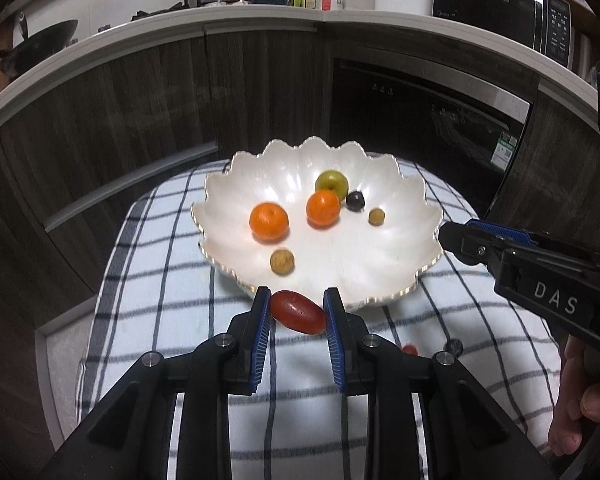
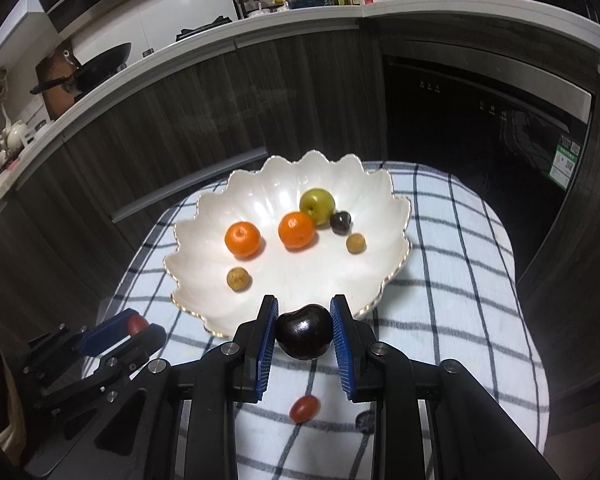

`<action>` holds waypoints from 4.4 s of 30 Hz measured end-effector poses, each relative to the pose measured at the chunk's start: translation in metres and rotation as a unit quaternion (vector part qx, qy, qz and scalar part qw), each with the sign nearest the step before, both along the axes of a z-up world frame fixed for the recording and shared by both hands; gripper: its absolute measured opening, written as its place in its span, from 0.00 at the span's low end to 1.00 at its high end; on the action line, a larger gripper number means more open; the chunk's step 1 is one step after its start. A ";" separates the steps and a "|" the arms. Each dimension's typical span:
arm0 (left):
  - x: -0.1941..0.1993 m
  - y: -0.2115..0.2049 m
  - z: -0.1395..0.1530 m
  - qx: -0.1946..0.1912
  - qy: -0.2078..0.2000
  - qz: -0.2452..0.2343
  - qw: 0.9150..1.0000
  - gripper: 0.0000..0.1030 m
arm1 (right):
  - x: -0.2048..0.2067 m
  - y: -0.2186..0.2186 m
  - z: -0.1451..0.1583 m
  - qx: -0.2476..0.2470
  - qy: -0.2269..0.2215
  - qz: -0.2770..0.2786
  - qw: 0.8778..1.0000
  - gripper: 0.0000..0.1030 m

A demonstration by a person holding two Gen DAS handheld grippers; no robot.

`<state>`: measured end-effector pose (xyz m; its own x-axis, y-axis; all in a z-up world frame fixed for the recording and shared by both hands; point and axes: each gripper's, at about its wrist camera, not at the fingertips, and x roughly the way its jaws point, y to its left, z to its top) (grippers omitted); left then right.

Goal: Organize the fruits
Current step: 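Lift the red grape and dark cherry over the white bowl with both tools, then open both tools to drop the red grape and cherry into the bowl, then withdraw both tools and lower toward the second red grape and blueberry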

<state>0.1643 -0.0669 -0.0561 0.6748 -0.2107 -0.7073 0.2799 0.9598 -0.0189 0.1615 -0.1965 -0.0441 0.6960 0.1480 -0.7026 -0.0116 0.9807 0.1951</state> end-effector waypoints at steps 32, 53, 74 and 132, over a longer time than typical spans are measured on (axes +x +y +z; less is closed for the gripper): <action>0.084 -0.024 -0.017 0.008 0.035 -0.013 0.999 0.27 | 0.061 -0.009 -0.009 -0.044 0.021 -0.011 0.999 0.28; 0.093 -0.019 -0.028 0.011 0.054 0.000 0.998 0.46 | 0.075 0.002 -0.028 -0.073 0.048 0.004 0.996 0.29; 0.075 -0.012 0.008 0.019 0.000 0.023 1.000 0.77 | 0.056 -0.013 0.009 -0.076 0.001 -0.043 0.996 0.81; -0.036 -0.065 -0.062 0.061 0.017 -0.090 0.994 0.72 | -0.057 -0.040 -0.052 -0.101 0.047 -0.046 0.993 0.77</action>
